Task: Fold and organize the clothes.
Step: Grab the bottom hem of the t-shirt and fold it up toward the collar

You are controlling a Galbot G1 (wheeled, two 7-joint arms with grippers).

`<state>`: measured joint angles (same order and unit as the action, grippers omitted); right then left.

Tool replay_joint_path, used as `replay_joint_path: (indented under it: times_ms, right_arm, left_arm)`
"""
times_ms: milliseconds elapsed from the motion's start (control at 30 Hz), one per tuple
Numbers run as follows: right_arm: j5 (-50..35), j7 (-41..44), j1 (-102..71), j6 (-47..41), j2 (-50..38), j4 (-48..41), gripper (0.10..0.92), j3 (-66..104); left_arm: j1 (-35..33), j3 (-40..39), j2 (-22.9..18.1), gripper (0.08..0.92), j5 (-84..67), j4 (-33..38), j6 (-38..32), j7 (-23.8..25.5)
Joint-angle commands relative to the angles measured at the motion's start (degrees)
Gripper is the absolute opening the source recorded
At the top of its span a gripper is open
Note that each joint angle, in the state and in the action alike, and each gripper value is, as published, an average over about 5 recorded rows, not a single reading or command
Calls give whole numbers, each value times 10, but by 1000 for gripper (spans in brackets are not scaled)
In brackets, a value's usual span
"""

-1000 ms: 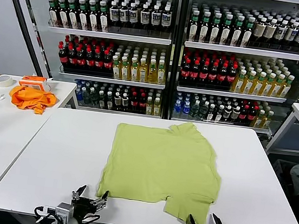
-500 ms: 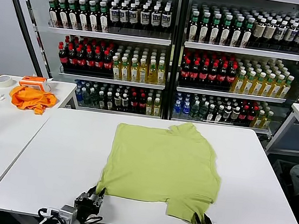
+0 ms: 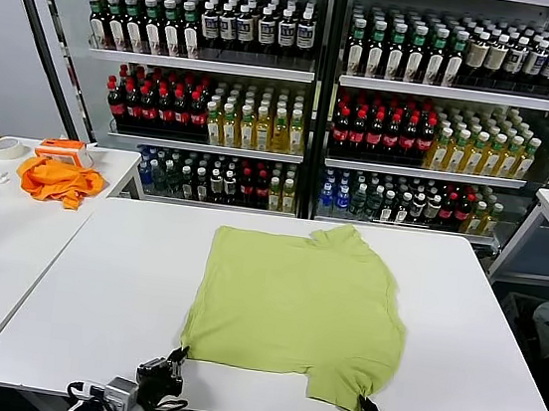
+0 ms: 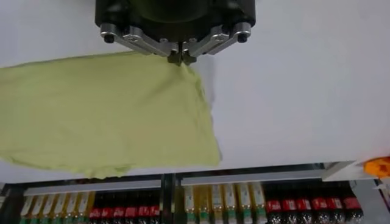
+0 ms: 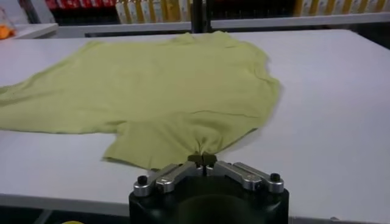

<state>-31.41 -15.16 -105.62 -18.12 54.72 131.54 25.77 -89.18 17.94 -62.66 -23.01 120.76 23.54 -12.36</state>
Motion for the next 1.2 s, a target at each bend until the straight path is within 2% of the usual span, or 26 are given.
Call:
replay_joint_path:
  times_ms: [33,367,533,733,933,1200]
  right_arm:
    - [-5,17,-69,4,-15,60,106,48]
    - [22,24,-139,12,-7,80,106,58]
    - [13,21,-126,11,-11,86,106,62]
    - [-47,5,-17,-13,-20,58,106,62]
    - [-89,-20,134,-70,-24,14,106,16]
    - [-96,-35,216,-96,-20,-46,106,-16]
  left_arm:
    - [-66,27,40,82,-30,74,-19,8]
    - [-158,36,51,82,-7,121,-33,4]
    - [-165,46,58,82,-9,136,-33,0]
    - [-77,55,67,82,-81,86,-45,11]
    - [20,21,70,82,-143,29,-39,23]
    - [139,-3,43,82,-154,-49,1,47]
